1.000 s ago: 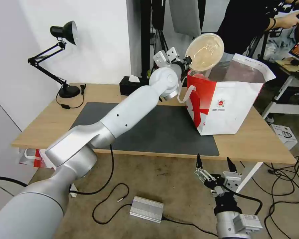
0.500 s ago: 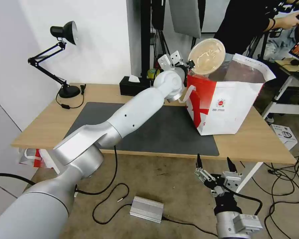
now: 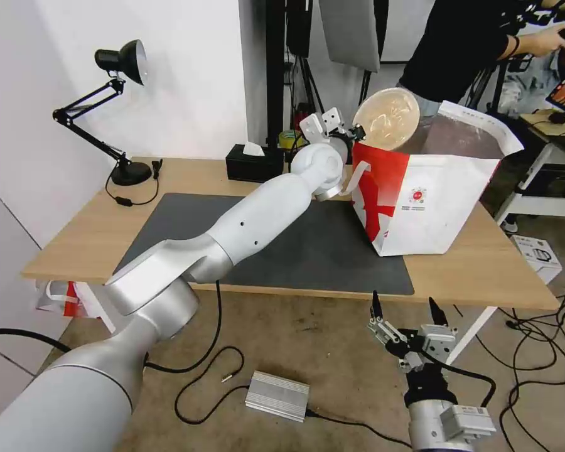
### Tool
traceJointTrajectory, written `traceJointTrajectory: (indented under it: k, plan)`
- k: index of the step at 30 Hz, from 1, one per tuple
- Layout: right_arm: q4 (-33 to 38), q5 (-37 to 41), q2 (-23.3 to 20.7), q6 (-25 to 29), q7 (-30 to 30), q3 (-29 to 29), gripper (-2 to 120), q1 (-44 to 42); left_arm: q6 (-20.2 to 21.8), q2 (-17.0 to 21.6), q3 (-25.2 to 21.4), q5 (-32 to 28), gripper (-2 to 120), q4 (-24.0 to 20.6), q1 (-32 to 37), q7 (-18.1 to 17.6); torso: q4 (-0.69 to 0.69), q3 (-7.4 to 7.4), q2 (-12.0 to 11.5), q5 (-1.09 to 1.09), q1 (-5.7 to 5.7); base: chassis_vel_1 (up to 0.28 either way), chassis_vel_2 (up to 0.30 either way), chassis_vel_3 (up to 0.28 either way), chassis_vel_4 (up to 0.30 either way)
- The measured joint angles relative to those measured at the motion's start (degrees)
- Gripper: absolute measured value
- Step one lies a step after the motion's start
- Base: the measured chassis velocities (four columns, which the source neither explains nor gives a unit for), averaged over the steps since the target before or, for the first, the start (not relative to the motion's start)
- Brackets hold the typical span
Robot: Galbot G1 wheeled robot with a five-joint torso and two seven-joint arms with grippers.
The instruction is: Pick up the trash from the table and place it into the takeout bag.
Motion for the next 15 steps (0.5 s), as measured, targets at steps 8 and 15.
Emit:
traceJointTrajectory:
  k: [8,15]
  plan:
    - [0.0,0.0,0.0,0.0,0.0,0.0,100,0.0,0.32,-0.16,0.48,0.53,0,-0.13,0.15,0.61,0.0,0.0,0.0,0.0,0.0,0.0,0.0,0.0,0.0]
    - [0.0,0.0,0.0,0.0,0.0,0.0,100,0.0,0.36,1.1,2.44,2.86,0,-2.01,0.76,2.99,0.0,0.0,0.0,0.0,0.0,0.0,0.0,0.0,0.0]
